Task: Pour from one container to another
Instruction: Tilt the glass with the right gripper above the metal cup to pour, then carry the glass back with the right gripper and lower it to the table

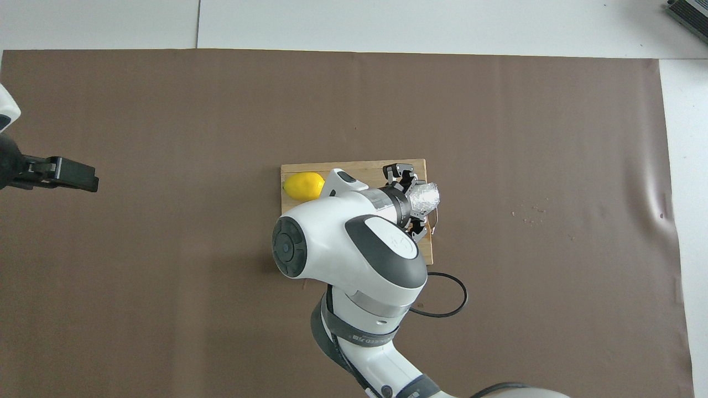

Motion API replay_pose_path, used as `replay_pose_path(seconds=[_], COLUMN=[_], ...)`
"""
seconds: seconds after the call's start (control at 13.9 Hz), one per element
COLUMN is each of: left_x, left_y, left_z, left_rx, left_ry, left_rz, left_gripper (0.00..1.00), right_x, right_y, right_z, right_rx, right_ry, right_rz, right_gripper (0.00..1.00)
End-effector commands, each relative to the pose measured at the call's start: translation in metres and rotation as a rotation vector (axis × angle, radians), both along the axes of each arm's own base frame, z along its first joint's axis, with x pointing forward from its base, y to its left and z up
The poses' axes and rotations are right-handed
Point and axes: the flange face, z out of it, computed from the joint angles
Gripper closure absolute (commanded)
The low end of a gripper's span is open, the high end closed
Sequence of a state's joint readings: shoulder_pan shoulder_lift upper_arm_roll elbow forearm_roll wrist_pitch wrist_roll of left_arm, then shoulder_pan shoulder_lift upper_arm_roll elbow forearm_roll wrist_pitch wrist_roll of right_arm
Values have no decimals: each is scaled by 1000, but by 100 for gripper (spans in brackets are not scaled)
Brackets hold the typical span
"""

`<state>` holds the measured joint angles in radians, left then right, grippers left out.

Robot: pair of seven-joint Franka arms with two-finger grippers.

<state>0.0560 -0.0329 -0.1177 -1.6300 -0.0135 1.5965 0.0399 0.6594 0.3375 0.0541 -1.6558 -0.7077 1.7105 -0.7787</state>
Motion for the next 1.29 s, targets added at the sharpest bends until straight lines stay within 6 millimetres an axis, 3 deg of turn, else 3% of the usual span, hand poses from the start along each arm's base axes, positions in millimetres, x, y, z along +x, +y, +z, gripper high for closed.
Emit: replay_pose_path(seconds=[0.0, 0.29, 0.5, 1.22], left_x=[-3, -3, -3, -3], left_y=[2, 2, 2, 2], left_z=[-1, 0, 0, 0], left_rx=[14, 13, 13, 13], left_ry=[2, 0, 0, 0], left_rz=[-6, -6, -6, -6], left_gripper=[0, 0, 0, 0], right_x=[2, 15, 18, 45], right_y=[-10, -28, -28, -78], right_z=[11, 16, 15, 12], right_rx=[54, 152, 202, 322], right_ry=[32, 79, 85, 175], right_rz=[-27, -56, -73, -143], right_gripper=[100, 100, 100, 100])
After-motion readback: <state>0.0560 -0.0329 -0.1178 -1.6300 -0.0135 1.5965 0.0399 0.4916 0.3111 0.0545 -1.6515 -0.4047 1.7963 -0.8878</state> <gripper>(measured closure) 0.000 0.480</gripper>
